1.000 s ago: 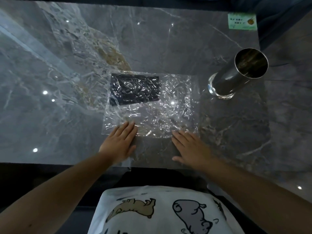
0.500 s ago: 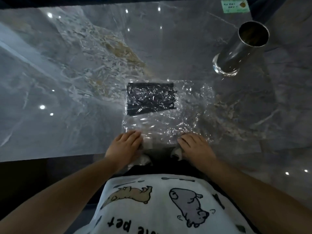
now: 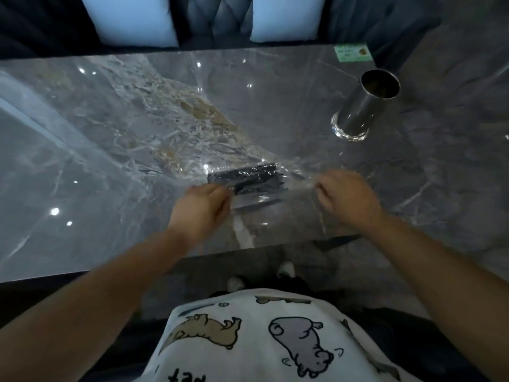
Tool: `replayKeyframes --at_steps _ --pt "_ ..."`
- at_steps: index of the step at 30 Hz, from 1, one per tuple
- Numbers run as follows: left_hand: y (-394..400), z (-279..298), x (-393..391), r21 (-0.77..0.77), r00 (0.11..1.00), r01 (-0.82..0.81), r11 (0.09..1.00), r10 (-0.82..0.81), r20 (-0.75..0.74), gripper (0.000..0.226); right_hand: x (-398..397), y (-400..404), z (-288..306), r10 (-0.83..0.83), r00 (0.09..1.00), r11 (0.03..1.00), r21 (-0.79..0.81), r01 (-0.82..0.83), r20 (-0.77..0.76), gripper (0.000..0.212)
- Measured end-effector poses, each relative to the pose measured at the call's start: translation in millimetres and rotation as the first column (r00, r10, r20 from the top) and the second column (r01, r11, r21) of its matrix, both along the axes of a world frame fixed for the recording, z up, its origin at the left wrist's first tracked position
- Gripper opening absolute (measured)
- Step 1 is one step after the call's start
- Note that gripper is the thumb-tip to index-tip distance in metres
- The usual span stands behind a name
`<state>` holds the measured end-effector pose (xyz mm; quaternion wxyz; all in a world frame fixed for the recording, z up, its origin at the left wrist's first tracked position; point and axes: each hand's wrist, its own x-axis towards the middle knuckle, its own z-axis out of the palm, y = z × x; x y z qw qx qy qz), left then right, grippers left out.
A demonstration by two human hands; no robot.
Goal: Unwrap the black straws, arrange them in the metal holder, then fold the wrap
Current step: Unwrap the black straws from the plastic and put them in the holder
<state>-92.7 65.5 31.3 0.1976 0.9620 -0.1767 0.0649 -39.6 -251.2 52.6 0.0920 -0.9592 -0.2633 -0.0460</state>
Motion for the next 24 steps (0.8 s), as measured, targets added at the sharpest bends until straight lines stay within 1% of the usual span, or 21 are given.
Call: replayKeyframes --at_steps 2,3,5,7,9,11,12,13,14,16,17,19,20,22,24 --pt "0.0 34.7 28.1 -0.027 0.998 -0.012 1.0 0.013 0.06 0.023 25.3 2.1 39.0 -0.025 0.998 1.0 0.018 0.024 0.05 0.004" --pt "-0.6 51.0 40.8 -0.045 0.996 -0.013 0.999 0.017 0.086 0.022 36.9 2.7 57.1 -0.037 0.998 0.999 0.026 0.036 0.049 0.004" --pt "-2.8 79.4 63.0 -0.088 0.992 -0.026 0.996 0.037 0.121 0.016 56.5 2.8 89.3 -0.065 0.998 0.997 0.029 0.065 0.004 0.005" --pt "-6.3 104.5 81.4 -0.128 0.991 -0.047 0.991 0.062 0.116 0.016 70.9 2.2 114.9 -0.086 0.996 0.996 0.026 0.086 -0.017 0.007" --pt "-11.3 127.1 94.9 -0.161 0.992 -0.069 0.985 0.085 0.098 0.016 77.0 8.5 134.6 -0.08 0.995 0.996 0.032 0.082 -0.066 0.022" --pt "-17.5 145.8 103.0 -0.178 0.989 -0.074 0.981 0.095 0.111 0.015 78.3 23.2 148.5 -0.026 0.987 0.999 0.043 0.033 -0.159 0.044" --pt "-20.2 153.4 105.2 -0.182 0.989 -0.065 0.981 0.088 0.12 0.016 79.2 33.0 153.3 0.005 0.982 0.999 0.042 0.003 -0.188 0.049" --pt "-21.6 159.2 106.4 -0.184 0.989 -0.054 0.981 0.077 0.125 0.016 80.8 43.5 156.7 0.034 0.979 0.999 0.036 -0.027 -0.202 0.048" --pt "-21.5 163.7 106.8 -0.187 0.99 -0.042 0.982 0.066 0.124 0.016 83.7 53.6 159.3 0.058 0.978 0.998 0.022 -0.055 -0.2 0.042" --pt "-17.0 167.3 106.6 -0.191 0.992 -0.025 0.981 0.048 0.119 0.016 90.7 70.1 165.7 0.108 0.982 0.994 -0.018 -0.112 -0.156 0.023" --pt "-12.6 167.2 107.1 -0.199 0.992 -0.017 0.98 0.042 0.118 0.015 94.0 75.9 169.7 0.128 0.982 0.991 -0.025 -0.133 -0.141 0.017" --pt "-0.3 163.5 108.6 -0.246 0.992 -0.016 0.969 0.045 0.114 0.014 99.8 82.6 179.3 0.158 0.977 0.986 -0.027 -0.163 -0.142 0.013" --pt "7.6 159.4 109.3 -0.298 0.994 -0.022 0.954 0.054 0.098 0.017 102.8 84.6 184.8 0.169 0.975 0.984 -0.038 -0.176 -0.147 0.012" --pt "24.4 146.9 109.3 -0.441 0.998 -0.05 0.896 0.065 0.02 0.037 109.5 86.9 197.7 0.177 0.969 0.979 -0.069 -0.19 -0.17 0.01" --pt "37.4 124.2 106.4 -0.568 0.99 -0.12 0.814 0.057 -0.127 0.059 117.7 87.3 213.4 0.172 0.964 0.976 -0.096 -0.194 -0.203 0.009"
